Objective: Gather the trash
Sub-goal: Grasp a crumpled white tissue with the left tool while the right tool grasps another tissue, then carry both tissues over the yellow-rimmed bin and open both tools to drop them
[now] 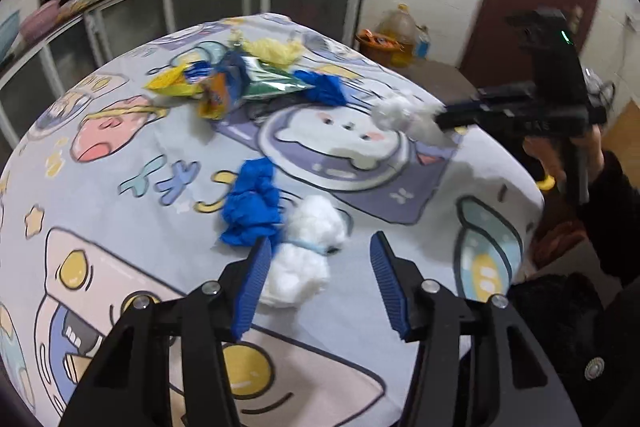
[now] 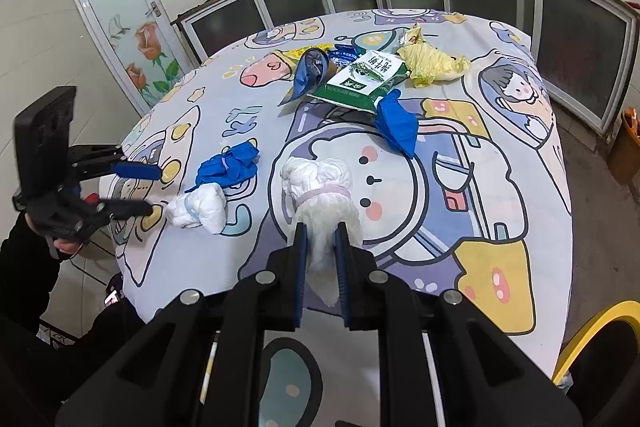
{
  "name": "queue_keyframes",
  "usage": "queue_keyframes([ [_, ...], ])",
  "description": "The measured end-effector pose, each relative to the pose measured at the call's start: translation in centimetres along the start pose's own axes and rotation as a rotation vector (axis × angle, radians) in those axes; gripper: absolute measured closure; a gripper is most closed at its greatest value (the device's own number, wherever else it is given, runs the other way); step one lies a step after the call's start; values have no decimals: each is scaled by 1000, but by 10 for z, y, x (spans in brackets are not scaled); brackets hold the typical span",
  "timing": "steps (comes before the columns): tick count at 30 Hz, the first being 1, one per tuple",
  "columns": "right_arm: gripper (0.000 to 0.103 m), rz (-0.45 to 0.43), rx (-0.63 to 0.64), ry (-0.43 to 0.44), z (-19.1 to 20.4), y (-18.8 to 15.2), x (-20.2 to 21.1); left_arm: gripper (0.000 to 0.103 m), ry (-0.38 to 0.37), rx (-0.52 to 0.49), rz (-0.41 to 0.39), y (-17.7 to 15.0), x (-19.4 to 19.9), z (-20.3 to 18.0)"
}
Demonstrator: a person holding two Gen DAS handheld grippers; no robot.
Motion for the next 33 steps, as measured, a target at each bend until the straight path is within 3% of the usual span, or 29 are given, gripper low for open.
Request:
queue_keyframes([
  [2,89,-1,0,-2,1,0,-1,54,25,-5,52,-1,-14,-2],
  [6,89,-2,5,-1,0,-3,2,54,51,91,121,-9,-37,20],
  [14,89,-6,-18,0,-7,-3,3,54,77,153,140,-11,-50,37],
  [16,89,-10,-22,2,-7,-3,4,72,101,160,144,-12,-51,40],
  [24,89,-53,-49,28,-11,-2,24,76,29,240,43,-10,2,38],
  [28,89,-80,-80,31,-19,-3,37,76,33,217,-13,-4,31,23],
  [33,89,-106,-146,15,-40,-16,55,76,-16,170,-58,18,39,1],
])
Point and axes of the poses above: each gripper's, at about its wrist camera, not at the fingertips, and x roughly against the way its jaws point, z to its left, y to its top, the point moved 3 cm from there along -x, roughly the way its jaws point, and after that the axes turned 12 degrees about -y, right-handed, at the moved point
